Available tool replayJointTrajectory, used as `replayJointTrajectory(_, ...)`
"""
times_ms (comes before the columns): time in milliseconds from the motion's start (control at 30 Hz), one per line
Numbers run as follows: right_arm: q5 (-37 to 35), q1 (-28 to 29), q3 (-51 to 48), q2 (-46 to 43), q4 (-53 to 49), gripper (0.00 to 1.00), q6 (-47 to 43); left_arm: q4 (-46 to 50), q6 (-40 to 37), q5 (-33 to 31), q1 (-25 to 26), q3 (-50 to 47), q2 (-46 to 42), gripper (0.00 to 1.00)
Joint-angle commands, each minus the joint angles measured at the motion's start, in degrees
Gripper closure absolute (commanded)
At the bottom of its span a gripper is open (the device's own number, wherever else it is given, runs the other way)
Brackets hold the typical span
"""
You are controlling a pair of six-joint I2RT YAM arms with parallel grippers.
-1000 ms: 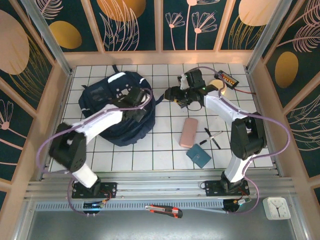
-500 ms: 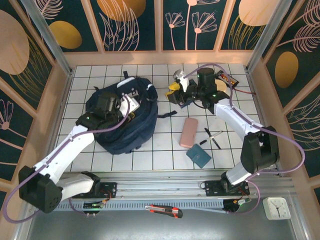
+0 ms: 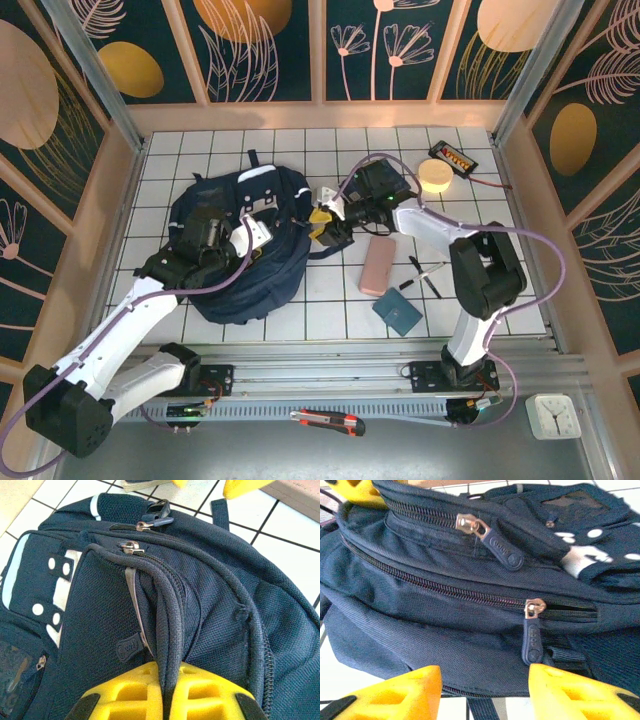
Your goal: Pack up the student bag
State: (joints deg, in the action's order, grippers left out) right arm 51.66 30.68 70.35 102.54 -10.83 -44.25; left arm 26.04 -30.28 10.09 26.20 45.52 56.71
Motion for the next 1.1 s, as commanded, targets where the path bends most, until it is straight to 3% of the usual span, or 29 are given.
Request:
replayJointTrajectory(0,2.04,0.35,3.93,2.37,0.57,0.5,0.39,-5.84,-1.98,1.3,0.0,0.3,-1.76,1.0)
replayJointTrajectory(400,-0.57,2.98,10.25,10.54,0.92,0.48,3.56,-7.91,-1.27,1.61,0.0,-1.89,-2.13,1.0)
replayJointTrajectory(800,-4.73,3.18,8.37,11.73,5.75,0.53,8.02,-8.47,-1.96,0.64,0.0,-1.81,-2.13,1.0)
replayJointTrajectory(1067,-5.21,0.17,4.91,8.97,12.83,0.47,13.57,-8.21,-1.81,-2.23,-1.23,-0.66,-2.98,1.0)
